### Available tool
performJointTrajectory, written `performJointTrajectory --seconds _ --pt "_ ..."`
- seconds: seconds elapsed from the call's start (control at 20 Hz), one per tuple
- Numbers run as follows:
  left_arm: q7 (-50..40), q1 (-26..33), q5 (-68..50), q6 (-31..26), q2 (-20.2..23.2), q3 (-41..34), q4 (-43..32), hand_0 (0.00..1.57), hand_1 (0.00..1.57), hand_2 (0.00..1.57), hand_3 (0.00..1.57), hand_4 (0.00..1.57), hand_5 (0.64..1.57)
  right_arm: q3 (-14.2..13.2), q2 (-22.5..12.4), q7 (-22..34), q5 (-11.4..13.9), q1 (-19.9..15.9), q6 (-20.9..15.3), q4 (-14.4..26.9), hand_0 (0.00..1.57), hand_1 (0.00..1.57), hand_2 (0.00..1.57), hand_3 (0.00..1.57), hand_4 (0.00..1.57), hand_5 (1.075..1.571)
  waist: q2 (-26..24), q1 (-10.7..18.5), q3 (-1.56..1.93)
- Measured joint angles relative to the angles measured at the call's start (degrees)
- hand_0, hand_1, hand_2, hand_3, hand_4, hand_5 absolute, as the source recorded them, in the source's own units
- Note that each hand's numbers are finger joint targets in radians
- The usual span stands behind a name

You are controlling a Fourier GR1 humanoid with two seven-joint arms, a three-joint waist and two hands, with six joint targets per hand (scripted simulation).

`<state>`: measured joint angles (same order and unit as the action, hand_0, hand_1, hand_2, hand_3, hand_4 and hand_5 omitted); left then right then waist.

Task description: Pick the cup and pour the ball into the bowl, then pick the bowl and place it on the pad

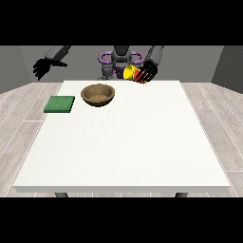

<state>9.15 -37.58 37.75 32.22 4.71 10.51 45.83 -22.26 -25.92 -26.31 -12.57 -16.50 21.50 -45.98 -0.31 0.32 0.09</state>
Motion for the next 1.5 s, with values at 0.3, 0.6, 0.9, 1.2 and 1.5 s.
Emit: performJointTrajectory --seconds 0.3,0.6,0.9,1.2,1.5 --pt "-8.0 -0.5 10.2 0.2 -1.8 5.6 1.3 1.20 1.20 1.57 1.57 0.98 1.569 -0.9 -0.7 -3.7 0.4 1.7 0.7 4.3 0.00 0.00 0.00 0.00 0.00 1.550 -1.0 1.9 0.00" --pt "-18.5 -2.7 19.5 -2.2 -3.9 12.7 2.6 0.58 0.58 1.57 1.54 0.88 1.571 -1.6 -2.9 -3.5 0.3 0.1 1.8 7.6 0.00 0.00 0.00 0.00 0.00 1.548 -2.0 1.8 -0.02" --pt "-28.8 -5.9 27.4 -3.7 -4.5 20.5 3.9 0.55 0.55 1.57 1.57 0.88 1.571 -0.1 -2.3 -1.4 1.4 -5.7 -0.6 8.4 0.00 0.00 0.00 0.22 0.00 1.533 0.2 0.6 -0.05" --pt "-33.4 -8.2 33.8 -7.2 -4.5 25.0 4.7 0.38 0.38 1.57 1.57 0.84 1.569 1.2 -1.0 0.7 2.2 -10.3 -3.2 8.5 0.00 0.00 0.00 0.27 0.00 1.528 1.6 -0.2 -0.05" --pt "-35.8 -8.1 38.9 -12.2 -4.7 31.4 5.8 0.00 0.00 1.57 1.57 1.16 1.452 1.8 -0.3 0.9 2.1 -12.7 -3.0 8.9 0.00 0.00 0.00 0.22 0.00 1.522 3.4 -1.7 -0.05"
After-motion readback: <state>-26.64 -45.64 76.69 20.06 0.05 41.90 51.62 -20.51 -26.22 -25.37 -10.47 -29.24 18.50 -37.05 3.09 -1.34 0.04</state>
